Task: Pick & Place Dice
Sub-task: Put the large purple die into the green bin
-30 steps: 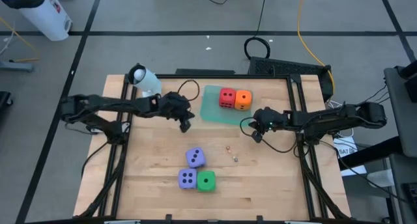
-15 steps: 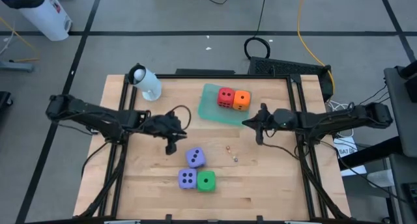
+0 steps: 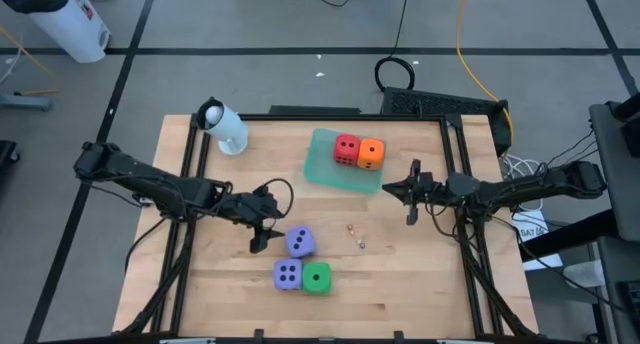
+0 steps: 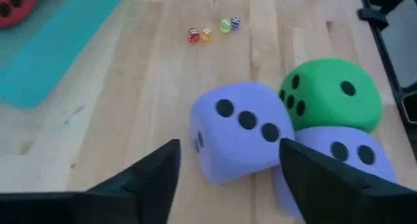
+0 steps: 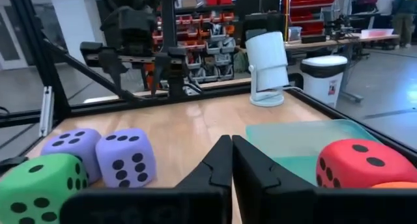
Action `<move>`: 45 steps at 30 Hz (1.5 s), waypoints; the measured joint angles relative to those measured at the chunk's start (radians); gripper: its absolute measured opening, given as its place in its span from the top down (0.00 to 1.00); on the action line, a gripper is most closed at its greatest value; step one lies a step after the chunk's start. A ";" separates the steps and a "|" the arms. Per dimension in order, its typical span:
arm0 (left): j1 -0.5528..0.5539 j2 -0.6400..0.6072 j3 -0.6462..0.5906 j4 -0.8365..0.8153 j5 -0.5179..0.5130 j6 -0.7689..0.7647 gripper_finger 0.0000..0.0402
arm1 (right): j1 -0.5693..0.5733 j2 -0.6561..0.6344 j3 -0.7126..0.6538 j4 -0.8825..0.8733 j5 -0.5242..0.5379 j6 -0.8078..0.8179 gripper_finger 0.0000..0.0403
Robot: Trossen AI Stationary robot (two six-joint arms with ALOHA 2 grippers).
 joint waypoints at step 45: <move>0.003 0.614 0.628 -0.570 0.032 -0.135 0.01 | 0.010 -0.016 -0.006 -0.041 -0.107 0.069 1.00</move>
